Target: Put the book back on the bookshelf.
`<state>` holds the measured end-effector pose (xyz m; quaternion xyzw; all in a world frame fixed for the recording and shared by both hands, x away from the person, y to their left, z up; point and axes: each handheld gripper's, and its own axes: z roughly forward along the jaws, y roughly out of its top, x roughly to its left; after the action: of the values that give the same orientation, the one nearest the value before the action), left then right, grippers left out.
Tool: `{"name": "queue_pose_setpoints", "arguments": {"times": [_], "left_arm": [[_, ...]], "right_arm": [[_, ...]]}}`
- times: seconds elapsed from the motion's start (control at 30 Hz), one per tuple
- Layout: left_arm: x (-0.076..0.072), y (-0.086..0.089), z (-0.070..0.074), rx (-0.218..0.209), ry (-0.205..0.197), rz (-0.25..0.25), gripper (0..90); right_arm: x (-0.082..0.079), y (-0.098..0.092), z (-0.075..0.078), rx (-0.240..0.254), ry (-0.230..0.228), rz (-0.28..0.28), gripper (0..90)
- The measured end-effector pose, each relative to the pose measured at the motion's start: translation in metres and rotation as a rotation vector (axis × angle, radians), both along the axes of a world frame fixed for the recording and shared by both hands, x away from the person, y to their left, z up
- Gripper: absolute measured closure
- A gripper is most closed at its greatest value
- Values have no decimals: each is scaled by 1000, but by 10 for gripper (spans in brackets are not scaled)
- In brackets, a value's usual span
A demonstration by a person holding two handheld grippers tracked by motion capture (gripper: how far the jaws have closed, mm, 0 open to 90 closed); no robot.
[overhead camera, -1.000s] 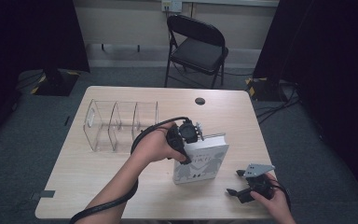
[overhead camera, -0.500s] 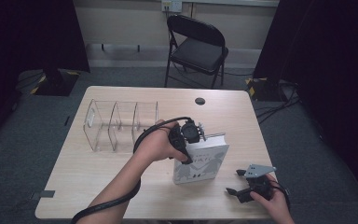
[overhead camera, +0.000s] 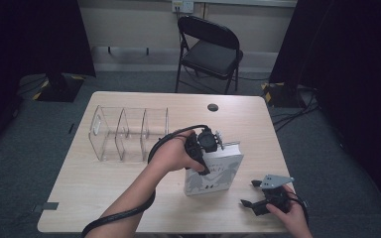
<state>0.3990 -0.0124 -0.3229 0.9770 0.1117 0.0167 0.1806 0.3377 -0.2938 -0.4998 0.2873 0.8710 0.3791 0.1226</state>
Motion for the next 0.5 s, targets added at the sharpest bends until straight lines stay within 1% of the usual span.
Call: {"name": "queue_pose_setpoints", "arguments": {"times": [0.23,0.37,0.4,0.5], "left_arm": [[0,-2,-2,-1,-1,7,441],[0,-5,-3,12,1,21,421],[0,-6,-4,17,0,16,409],[-1,-6,-4,18,0,21,408]], "right_arm": [[0,0,0,0,0,0,133],[0,0,0,0,0,0,133],[0,0,0,0,0,0,133],[0,0,0,0,0,0,133]]}}
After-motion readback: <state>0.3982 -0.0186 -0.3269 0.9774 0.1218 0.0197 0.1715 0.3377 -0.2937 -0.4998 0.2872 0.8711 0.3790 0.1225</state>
